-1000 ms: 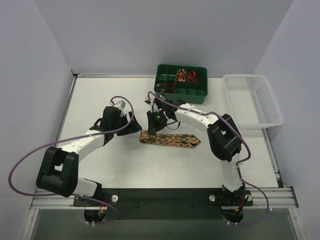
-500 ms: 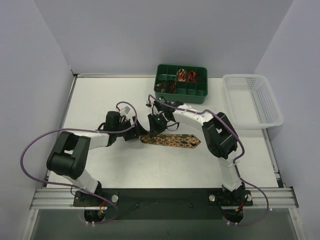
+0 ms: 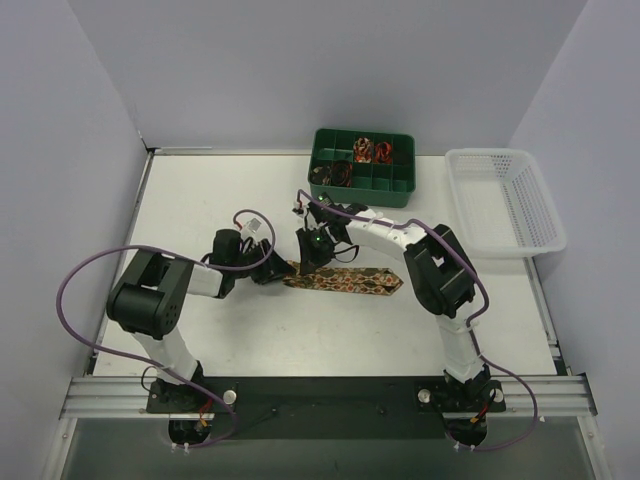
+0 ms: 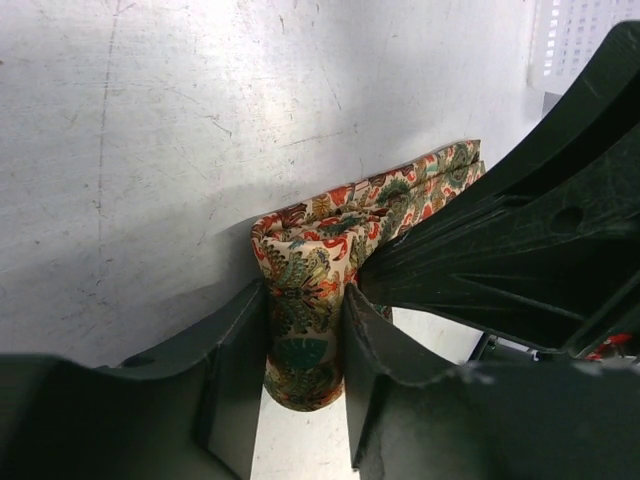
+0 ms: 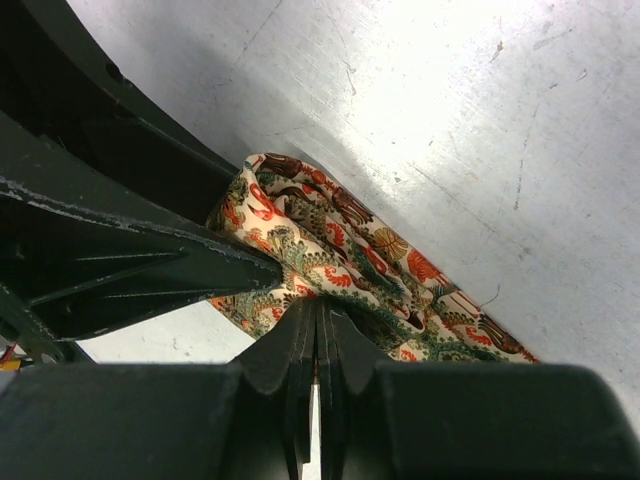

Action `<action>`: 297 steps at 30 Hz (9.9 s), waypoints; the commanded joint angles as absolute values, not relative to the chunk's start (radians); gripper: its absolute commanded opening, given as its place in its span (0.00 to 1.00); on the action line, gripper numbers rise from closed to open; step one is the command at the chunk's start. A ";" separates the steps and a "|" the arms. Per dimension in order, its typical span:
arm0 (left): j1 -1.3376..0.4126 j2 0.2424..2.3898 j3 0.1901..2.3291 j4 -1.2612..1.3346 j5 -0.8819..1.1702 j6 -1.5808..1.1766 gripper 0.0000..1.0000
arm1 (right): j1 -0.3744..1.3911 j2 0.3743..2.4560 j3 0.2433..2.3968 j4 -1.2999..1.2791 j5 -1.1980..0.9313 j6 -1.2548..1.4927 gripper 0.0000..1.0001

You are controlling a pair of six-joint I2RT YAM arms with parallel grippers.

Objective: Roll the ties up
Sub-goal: Roll the tie at the center of the board.

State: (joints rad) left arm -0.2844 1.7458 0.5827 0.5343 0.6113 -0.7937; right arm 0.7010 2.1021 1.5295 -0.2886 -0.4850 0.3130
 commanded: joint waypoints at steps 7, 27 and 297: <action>-0.282 1.824 0.584 0.816 0.706 -0.874 0.07 | 0.692 2.094 1.532 -0.317 -0.451 0.301 0.01; -0.265 1.692 0.646 0.483 0.580 -0.680 0.01 | 0.650 2.037 1.505 -0.324 -0.445 0.287 0.01; -0.209 1.597 0.681 0.350 0.446 -0.617 0.00 | 0.710 2.209 1.638 -0.330 -0.446 0.304 0.01</action>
State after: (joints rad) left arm -0.2108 1.6569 0.6292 0.3763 0.4759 -0.6567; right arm 0.7120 2.2326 1.6699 -0.2691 -0.5125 0.3283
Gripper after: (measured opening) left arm 0.368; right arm 0.033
